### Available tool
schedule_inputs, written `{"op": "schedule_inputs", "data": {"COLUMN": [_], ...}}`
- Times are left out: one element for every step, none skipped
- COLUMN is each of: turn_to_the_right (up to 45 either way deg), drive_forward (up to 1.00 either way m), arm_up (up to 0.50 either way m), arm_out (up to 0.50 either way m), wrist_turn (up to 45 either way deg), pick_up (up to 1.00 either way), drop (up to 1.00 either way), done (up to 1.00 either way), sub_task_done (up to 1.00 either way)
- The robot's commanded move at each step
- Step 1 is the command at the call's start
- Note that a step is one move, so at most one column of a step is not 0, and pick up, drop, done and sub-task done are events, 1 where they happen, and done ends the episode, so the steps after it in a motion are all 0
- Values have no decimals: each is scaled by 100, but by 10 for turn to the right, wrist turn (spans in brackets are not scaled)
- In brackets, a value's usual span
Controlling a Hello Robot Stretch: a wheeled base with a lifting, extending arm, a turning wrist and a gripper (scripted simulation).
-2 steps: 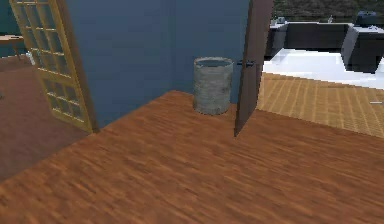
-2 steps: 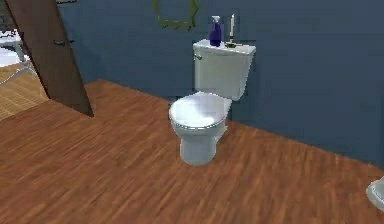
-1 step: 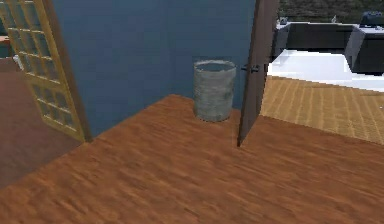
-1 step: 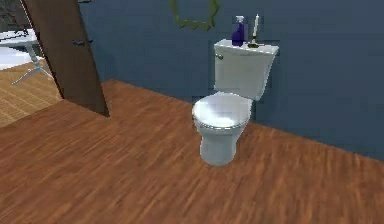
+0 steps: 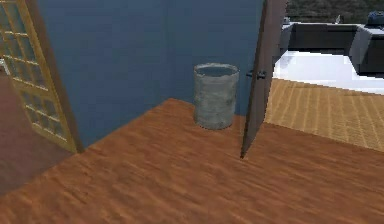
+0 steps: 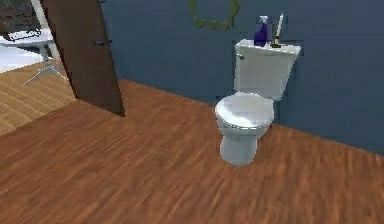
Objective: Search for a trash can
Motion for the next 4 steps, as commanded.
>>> {"op": "schedule_inputs", "data": {"turn_to_the_right": [150, 0, 0, -150], "drive_forward": [0, 100, 25, 0], "arm_up": [0, 0, 0, 0], "arm_out": [0, 0, 0, 0], "wrist_turn": [0, 0, 0, 0], "pick_up": [0, 0, 0, 0], "drop": [0, 0, 0, 0], "done": [0, 0, 0, 0], "sub_task_done": [0, 0, 0, 0]}}
